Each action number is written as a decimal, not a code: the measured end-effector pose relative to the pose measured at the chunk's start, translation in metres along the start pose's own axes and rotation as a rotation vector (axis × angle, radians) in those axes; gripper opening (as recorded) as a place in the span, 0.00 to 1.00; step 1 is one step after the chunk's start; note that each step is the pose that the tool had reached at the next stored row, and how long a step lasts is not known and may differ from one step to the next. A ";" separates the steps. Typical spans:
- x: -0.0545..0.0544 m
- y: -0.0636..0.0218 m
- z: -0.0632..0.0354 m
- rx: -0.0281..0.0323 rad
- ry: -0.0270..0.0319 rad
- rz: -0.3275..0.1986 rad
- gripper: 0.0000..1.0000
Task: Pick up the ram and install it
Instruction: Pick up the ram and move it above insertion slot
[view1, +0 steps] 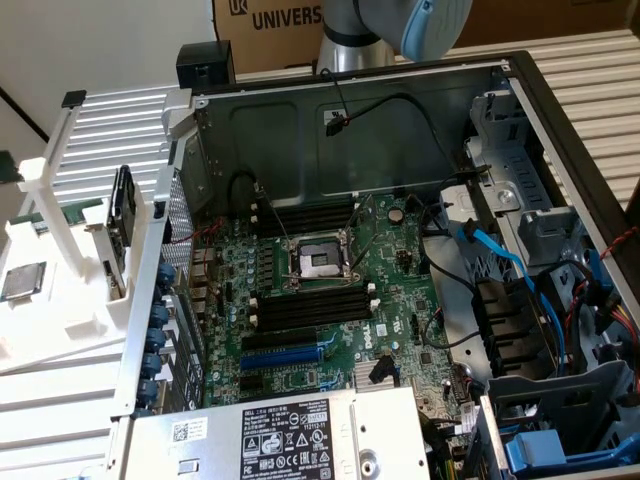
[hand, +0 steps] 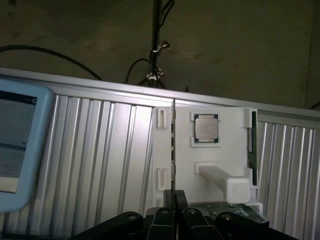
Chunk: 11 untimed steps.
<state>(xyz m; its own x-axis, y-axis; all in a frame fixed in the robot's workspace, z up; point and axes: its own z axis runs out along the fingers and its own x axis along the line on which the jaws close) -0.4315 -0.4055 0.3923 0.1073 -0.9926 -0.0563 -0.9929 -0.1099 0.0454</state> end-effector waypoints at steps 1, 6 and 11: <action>0.000 -0.0016 -0.0045 -0.0001 0.0000 0.000 0.12; 0.001 -0.0146 -0.0227 0.0001 -0.0001 0.000 0.12; 0.004 -0.0361 -0.0272 -0.0001 -0.0008 0.000 0.12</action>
<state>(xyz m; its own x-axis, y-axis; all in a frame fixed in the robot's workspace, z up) -0.3938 -0.4070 0.4176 0.1073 -0.9926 -0.0571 -0.9929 -0.1100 0.0455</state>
